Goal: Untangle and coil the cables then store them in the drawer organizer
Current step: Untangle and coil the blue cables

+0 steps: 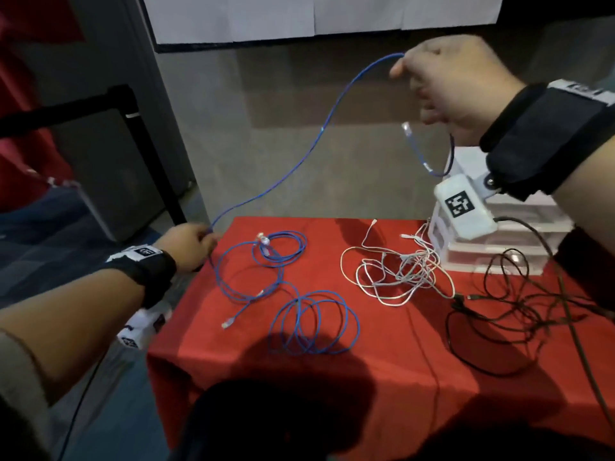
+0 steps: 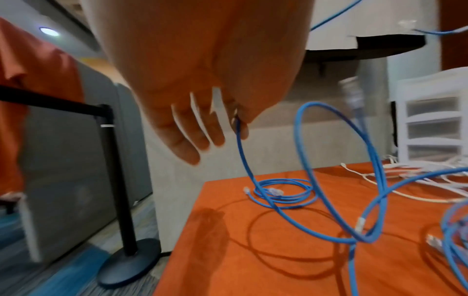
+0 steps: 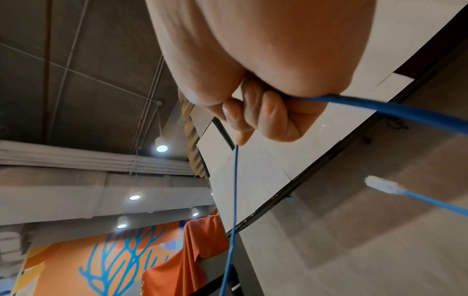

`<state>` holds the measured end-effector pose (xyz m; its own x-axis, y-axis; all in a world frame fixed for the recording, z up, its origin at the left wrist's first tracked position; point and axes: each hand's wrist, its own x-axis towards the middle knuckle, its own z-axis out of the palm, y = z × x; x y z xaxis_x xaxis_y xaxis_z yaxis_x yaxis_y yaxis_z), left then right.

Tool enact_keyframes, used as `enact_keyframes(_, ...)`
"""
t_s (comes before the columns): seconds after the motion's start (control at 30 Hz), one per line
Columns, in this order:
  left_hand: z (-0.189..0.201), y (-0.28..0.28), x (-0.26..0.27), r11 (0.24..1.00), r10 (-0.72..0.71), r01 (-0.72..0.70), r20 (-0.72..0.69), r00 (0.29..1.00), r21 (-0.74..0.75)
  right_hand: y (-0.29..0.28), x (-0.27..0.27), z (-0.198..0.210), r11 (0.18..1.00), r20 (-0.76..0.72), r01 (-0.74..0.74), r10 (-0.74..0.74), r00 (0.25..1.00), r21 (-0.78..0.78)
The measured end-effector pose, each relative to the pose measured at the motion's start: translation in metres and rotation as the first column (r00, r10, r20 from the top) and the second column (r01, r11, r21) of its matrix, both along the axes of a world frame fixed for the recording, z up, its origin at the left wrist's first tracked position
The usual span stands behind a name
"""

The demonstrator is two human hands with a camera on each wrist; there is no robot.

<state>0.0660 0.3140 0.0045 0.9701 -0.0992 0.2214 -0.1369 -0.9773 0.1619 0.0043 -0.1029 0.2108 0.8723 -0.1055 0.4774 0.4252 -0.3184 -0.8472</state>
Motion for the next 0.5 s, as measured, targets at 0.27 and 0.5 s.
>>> enact_keyframes(0.27,0.033,-0.004,-0.002,0.720,0.108,-0.037,0.060,0.992,-0.693,-0.007,-0.002,-0.028,0.992,-0.109,-0.041,0.028,0.994,-0.120)
enact_keyframes(0.5,0.107,-0.088,-0.020,0.498,0.098,0.263,0.355,0.930,-0.826,0.013,-0.005,-0.055,0.959,-0.210,-0.170,0.121,0.970,-0.228)
